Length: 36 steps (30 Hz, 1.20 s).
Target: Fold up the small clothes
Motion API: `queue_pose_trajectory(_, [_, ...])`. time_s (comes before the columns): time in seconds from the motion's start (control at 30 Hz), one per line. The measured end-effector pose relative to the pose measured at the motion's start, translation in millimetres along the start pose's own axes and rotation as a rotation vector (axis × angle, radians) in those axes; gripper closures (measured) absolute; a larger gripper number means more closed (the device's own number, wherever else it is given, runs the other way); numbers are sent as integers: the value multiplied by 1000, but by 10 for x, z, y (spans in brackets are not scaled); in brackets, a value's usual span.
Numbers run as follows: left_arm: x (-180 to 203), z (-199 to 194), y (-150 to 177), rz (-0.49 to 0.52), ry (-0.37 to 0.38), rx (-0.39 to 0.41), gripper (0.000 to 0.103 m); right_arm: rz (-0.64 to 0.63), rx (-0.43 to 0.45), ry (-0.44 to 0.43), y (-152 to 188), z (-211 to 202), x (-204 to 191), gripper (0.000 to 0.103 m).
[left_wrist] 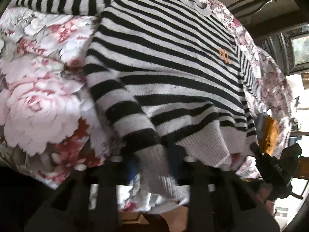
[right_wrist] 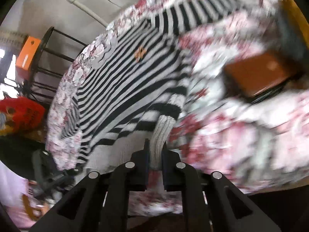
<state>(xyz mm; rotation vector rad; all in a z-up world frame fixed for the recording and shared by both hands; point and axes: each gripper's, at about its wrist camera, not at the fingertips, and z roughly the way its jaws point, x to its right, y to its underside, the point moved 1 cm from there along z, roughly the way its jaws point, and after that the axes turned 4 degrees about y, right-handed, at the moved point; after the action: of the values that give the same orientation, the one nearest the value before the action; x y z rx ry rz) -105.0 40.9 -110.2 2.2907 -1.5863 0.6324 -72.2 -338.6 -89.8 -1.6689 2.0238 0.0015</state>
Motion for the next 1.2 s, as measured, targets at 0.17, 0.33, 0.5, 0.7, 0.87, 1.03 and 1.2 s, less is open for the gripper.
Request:
queue_pose_trajectory(0.17, [-69,63,145,67,-109,-80,81,-75,-155,170,106,79,317,95])
queue_pose_trajectory(0.33, [36,-55,141,108,-174,-70,61,-211,-164,267,121,62,158,89])
queue_pose_trajectory(0.5, [195,-532,186,197,-315,123,8,-223,83,290,43,-452,18,66])
queue_pose_trajectory(0.7, [629,-218,-130,288,-293,125,5,-345,82,206,-75,20,-670,53])
queue_pose_trajectory(0.87, [362,514,-55,284,-442,-36,4,-514,-66,323,241,570,-741,50])
queue_pose_trajectory(1.03, [497,380,120,360,-463,-16,5,-585,-95,378,491,408,-779,47])
queue_pose_trajectory(1.2, [739,72,-143,360,-405,99,5,-481,2,279,238,114,-972,47])
